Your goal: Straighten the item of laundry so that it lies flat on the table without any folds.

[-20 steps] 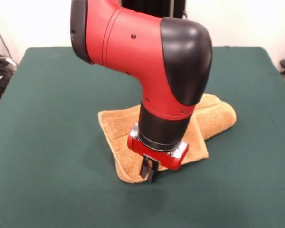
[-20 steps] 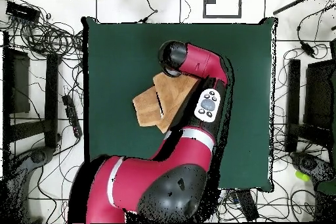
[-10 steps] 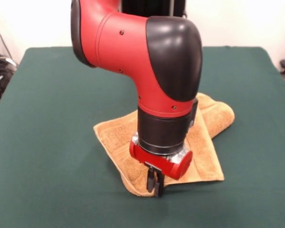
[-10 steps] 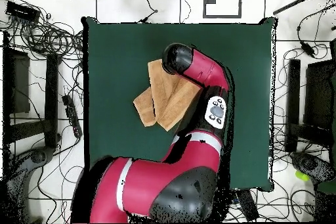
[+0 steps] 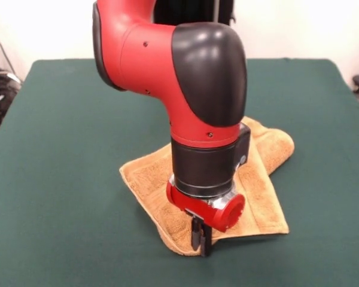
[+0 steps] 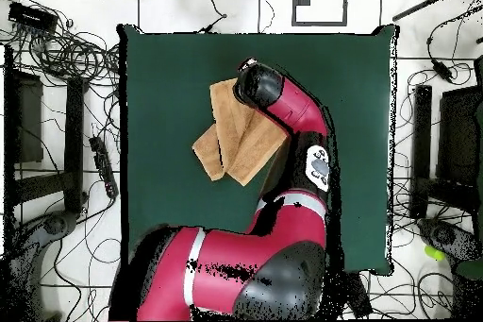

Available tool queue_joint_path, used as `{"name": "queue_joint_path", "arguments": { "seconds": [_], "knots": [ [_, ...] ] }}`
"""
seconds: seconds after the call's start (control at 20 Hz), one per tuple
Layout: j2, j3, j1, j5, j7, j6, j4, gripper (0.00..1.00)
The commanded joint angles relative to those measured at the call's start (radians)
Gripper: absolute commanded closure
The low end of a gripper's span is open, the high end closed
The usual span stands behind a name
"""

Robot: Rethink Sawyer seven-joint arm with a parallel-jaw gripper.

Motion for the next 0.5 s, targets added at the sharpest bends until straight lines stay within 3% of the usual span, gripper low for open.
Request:
{"name": "queue_joint_path", "arguments": {
  "seconds": [0.05,0.5],
  "knots": [
    [0.034,0.238,0.007,0.093,0.294,-0.089,0.182,1.00],
    [0.003,0.473,-0.126,0.093,0.235,-0.254,0.288,1.00]
  ]
}}
